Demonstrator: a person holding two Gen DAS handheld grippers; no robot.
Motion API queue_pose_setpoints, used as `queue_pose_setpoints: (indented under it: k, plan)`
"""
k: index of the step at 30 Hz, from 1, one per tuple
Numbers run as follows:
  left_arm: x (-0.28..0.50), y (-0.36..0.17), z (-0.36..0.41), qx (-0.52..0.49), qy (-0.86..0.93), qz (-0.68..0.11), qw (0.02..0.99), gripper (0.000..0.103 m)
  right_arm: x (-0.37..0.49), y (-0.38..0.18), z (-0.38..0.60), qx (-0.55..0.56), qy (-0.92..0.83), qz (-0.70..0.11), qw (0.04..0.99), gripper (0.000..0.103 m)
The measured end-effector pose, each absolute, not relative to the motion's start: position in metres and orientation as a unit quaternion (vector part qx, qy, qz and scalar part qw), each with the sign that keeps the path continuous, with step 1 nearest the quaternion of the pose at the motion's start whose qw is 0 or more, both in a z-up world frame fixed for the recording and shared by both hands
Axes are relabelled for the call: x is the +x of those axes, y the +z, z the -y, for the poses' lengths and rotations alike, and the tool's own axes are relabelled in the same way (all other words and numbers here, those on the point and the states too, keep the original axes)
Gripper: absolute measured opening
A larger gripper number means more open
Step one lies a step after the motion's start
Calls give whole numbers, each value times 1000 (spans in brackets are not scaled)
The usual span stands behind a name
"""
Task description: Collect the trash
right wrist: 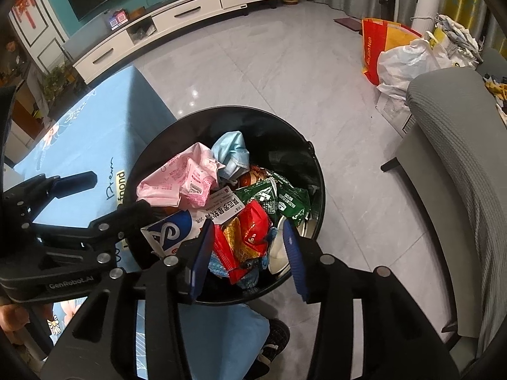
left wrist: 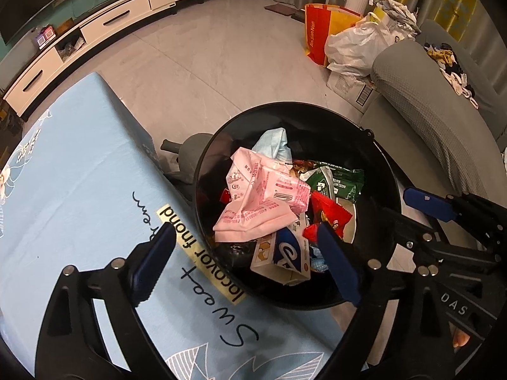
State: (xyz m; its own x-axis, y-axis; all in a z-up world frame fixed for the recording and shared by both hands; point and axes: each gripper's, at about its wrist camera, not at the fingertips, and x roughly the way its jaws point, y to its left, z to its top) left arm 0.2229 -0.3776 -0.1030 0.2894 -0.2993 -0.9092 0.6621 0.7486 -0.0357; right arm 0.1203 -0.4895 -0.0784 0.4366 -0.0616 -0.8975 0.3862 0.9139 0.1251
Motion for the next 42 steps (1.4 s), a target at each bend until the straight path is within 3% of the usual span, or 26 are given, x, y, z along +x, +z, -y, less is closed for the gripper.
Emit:
queue_pose_setpoints:
  k: [7, 14, 32, 42]
  plan:
    - [218, -99, 369, 182, -302, -508, 786, 94, 112, -74, 488, 159, -141, -511, 833, 48]
    - [208, -90, 363, 187, -305, -500, 789, 100, 101, -64, 487, 163, -152, -500, 837, 60]
    - [168, -52, 327, 180, -298, -487, 801, 100, 46, -29, 474, 168, -187, -482, 839, 95]
    - [138, -21, 299, 182, -272, -470, 820, 100, 19, 0, 452, 156, -211, -476, 839, 100]
